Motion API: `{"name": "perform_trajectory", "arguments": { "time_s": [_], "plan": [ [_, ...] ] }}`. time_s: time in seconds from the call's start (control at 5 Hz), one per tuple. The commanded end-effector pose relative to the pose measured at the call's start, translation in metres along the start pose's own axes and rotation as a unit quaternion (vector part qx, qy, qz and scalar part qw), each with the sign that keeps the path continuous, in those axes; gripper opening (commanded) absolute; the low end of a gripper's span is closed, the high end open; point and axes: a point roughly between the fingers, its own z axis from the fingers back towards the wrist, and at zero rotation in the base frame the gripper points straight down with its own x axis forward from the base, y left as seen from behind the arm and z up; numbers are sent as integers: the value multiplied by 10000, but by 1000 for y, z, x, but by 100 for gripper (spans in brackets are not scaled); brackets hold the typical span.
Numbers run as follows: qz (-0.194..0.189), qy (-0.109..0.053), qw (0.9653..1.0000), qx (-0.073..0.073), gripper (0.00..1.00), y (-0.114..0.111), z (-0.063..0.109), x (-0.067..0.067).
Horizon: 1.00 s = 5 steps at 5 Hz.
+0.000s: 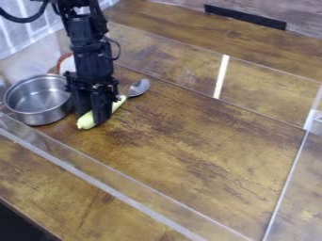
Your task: Move the green spoon to the right
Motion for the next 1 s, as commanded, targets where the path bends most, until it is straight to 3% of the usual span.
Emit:
{"name": "perform_trajectory", "arguments": {
  "time_s": [0.0, 0.4, 0.8],
  "plan": [
    [-203, -368, 9991, 63, 0, 4, 26, 0],
    [-104, -492, 9987, -73, 0, 2, 24, 0],
    [-358, -533, 9978, -161, 0, 8, 32, -1]
  ]
}}
